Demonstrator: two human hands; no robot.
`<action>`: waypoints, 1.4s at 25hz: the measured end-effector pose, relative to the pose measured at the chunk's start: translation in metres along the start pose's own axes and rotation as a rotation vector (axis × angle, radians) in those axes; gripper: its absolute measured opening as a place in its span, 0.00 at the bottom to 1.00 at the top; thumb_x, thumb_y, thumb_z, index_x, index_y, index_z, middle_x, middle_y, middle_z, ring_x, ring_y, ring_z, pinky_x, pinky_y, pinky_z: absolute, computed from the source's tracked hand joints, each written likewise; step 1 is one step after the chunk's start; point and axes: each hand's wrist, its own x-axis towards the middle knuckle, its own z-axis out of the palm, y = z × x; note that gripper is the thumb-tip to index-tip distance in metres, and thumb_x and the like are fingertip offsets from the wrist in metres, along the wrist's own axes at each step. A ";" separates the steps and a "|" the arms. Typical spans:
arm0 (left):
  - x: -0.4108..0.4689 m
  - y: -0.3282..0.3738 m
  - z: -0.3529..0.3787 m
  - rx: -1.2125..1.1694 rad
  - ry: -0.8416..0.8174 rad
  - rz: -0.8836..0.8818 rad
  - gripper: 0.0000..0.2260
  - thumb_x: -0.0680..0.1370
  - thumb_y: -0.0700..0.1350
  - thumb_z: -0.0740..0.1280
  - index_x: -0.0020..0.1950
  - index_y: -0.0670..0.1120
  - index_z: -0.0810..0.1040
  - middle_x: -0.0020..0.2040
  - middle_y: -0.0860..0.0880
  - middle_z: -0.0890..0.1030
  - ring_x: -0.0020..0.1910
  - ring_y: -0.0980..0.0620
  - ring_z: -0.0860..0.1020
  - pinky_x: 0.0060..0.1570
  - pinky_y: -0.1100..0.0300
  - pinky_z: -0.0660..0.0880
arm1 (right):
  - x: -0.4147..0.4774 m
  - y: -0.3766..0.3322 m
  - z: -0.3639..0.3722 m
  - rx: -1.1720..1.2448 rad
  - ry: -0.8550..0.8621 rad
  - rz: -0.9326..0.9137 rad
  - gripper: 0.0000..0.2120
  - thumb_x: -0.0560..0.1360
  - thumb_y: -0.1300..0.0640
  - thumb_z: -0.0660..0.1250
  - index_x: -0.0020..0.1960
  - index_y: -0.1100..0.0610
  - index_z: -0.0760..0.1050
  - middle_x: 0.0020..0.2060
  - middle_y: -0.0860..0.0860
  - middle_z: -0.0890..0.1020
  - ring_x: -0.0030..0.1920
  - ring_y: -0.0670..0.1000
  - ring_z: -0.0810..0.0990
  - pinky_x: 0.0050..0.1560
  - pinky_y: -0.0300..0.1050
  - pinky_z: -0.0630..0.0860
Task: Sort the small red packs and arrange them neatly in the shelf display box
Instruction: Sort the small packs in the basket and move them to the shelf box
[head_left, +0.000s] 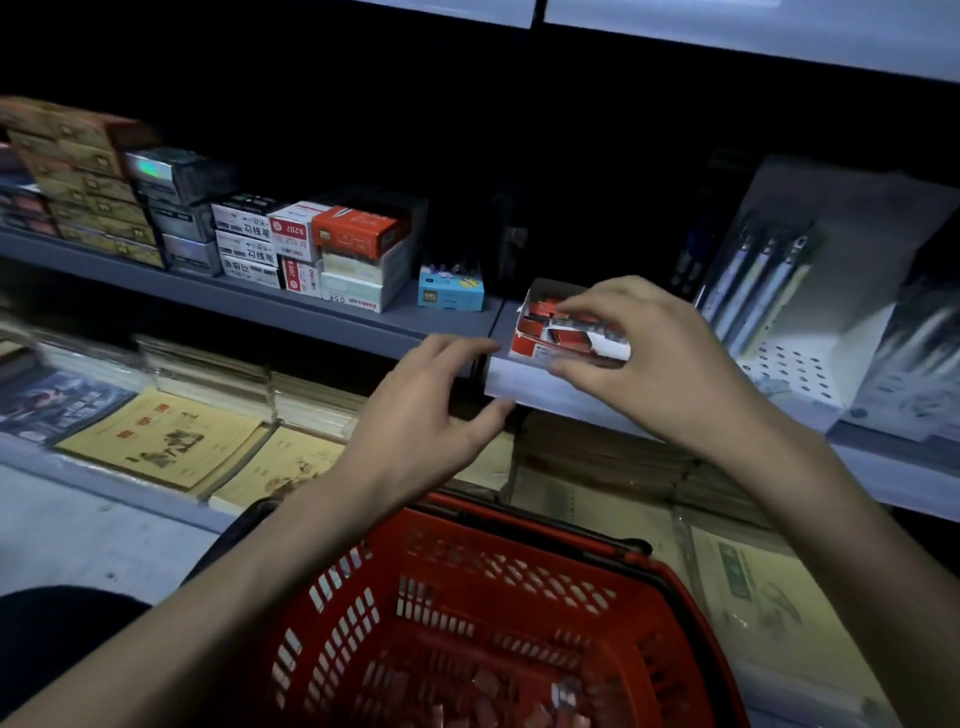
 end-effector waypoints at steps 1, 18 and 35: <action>-0.008 -0.006 0.000 0.044 -0.009 0.016 0.26 0.77 0.62 0.66 0.74 0.55 0.73 0.69 0.54 0.75 0.68 0.52 0.74 0.65 0.48 0.75 | -0.014 -0.008 -0.002 -0.002 -0.029 -0.017 0.27 0.76 0.41 0.72 0.72 0.45 0.72 0.67 0.44 0.73 0.64 0.47 0.74 0.63 0.45 0.72; -0.146 -0.130 0.096 0.642 -0.726 0.199 0.29 0.77 0.59 0.69 0.73 0.45 0.72 0.65 0.39 0.75 0.60 0.35 0.76 0.60 0.43 0.73 | -0.210 0.063 0.275 -0.178 -1.089 0.108 0.36 0.69 0.49 0.79 0.74 0.52 0.71 0.67 0.58 0.76 0.66 0.60 0.76 0.64 0.48 0.76; -0.156 -0.184 0.098 0.811 -1.067 0.075 0.23 0.81 0.60 0.61 0.69 0.48 0.78 0.68 0.42 0.72 0.64 0.40 0.75 0.66 0.46 0.69 | -0.259 0.040 0.408 -0.368 -1.238 -0.559 0.31 0.81 0.70 0.57 0.81 0.56 0.57 0.79 0.62 0.55 0.69 0.67 0.72 0.65 0.59 0.73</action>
